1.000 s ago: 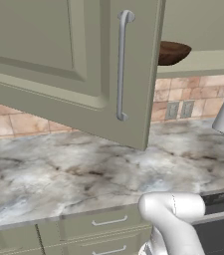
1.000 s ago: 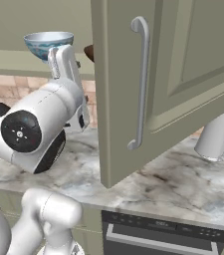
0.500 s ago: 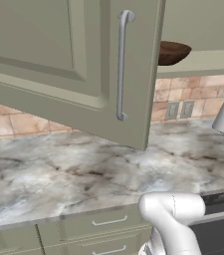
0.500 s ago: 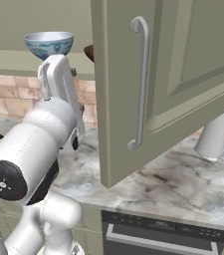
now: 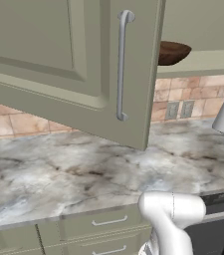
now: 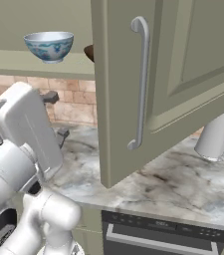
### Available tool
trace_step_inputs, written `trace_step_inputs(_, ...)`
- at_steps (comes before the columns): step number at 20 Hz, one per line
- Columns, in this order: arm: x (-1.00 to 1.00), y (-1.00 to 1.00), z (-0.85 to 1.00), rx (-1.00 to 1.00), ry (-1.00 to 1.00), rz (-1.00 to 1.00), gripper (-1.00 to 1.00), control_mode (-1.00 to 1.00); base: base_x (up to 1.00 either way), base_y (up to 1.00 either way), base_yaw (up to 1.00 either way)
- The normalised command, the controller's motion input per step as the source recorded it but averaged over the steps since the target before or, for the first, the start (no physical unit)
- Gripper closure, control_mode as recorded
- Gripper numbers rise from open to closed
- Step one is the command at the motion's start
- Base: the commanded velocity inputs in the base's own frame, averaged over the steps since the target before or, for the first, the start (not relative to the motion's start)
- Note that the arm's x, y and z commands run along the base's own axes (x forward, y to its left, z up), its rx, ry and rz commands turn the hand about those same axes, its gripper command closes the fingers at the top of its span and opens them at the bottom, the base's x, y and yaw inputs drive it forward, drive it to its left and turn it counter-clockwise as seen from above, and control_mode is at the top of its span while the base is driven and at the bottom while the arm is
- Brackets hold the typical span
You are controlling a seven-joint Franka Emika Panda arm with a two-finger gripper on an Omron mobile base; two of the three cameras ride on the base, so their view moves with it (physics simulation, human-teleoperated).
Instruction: Open the cabinet. Pick the bowls from the counter and place them in the cabinet. Then close the cabinet.
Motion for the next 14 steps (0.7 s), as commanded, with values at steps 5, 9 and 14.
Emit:
trace_step_inputs(5,-0.7,-0.18,0.23,0.07,-0.08,-0.35,-1.0,-1.0,0.0,0.0,0.0)
trace_step_inputs(9,-0.53,-0.38,0.44,0.01,-0.01,-0.25,-1.0,-1.0,0.0,0.0,0.0)
trace_step_inputs(14,-0.44,-0.39,0.33,0.0,0.0,-0.15,-1.0,-1.0,0.0,0.0,0.0)
